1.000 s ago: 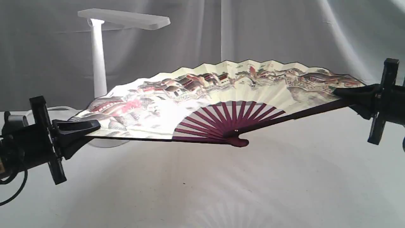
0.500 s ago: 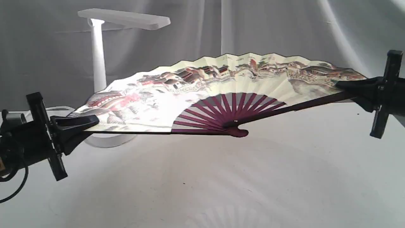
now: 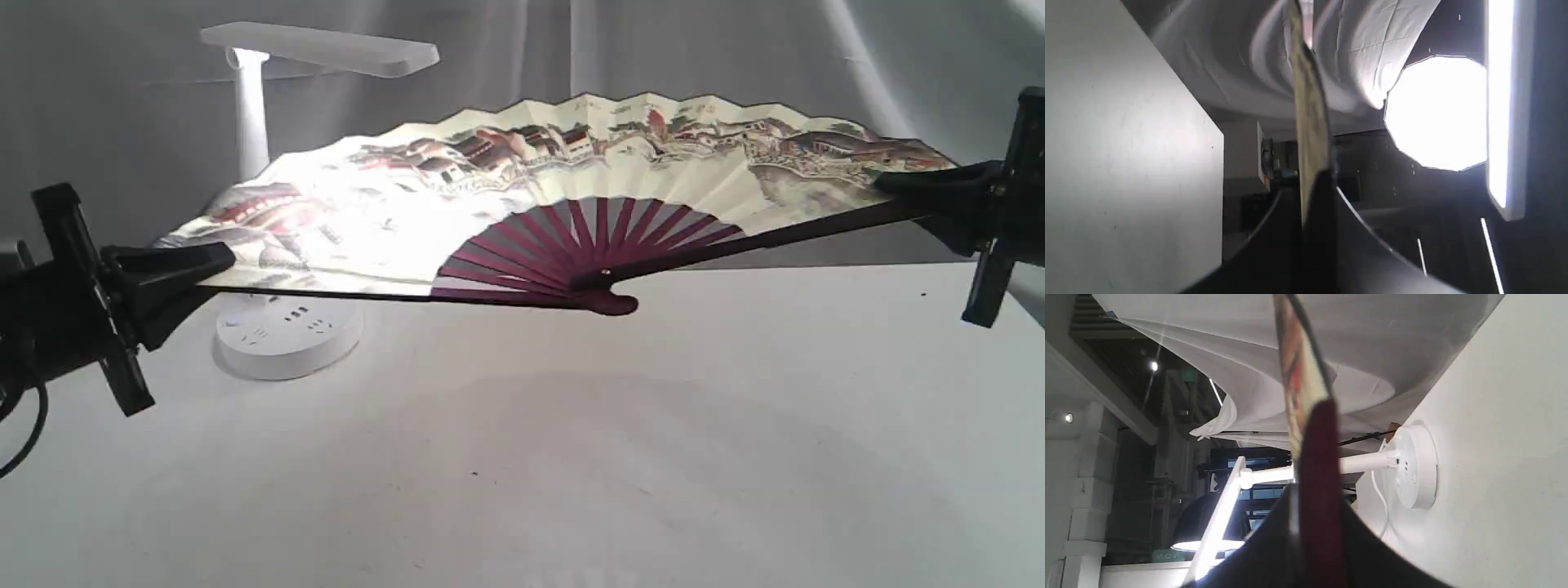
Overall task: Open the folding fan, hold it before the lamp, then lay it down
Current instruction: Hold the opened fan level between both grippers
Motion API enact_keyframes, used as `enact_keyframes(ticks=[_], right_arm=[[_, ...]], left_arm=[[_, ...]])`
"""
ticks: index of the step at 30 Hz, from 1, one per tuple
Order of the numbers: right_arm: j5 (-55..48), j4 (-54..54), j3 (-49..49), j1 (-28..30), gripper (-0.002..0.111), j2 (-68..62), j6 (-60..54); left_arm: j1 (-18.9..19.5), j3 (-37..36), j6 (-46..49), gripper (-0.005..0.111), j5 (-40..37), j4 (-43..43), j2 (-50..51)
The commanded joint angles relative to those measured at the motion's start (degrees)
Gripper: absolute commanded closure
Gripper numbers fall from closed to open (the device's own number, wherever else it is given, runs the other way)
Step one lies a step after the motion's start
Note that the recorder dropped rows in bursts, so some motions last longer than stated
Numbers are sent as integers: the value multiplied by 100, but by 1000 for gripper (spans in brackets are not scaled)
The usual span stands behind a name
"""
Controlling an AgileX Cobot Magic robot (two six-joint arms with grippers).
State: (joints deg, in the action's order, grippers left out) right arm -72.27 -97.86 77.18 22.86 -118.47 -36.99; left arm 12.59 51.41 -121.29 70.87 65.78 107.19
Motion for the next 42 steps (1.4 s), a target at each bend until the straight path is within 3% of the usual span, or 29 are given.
enact_keyframes(ticks=[1, 42], right_arm=[[230, -208, 21, 170, 108, 88, -49], [230, -208, 21, 192, 108, 503, 147]], left_arm=[[155, -3, -138, 107, -516, -585, -356], [155, -3, -128, 107, -341, -432, -725]])
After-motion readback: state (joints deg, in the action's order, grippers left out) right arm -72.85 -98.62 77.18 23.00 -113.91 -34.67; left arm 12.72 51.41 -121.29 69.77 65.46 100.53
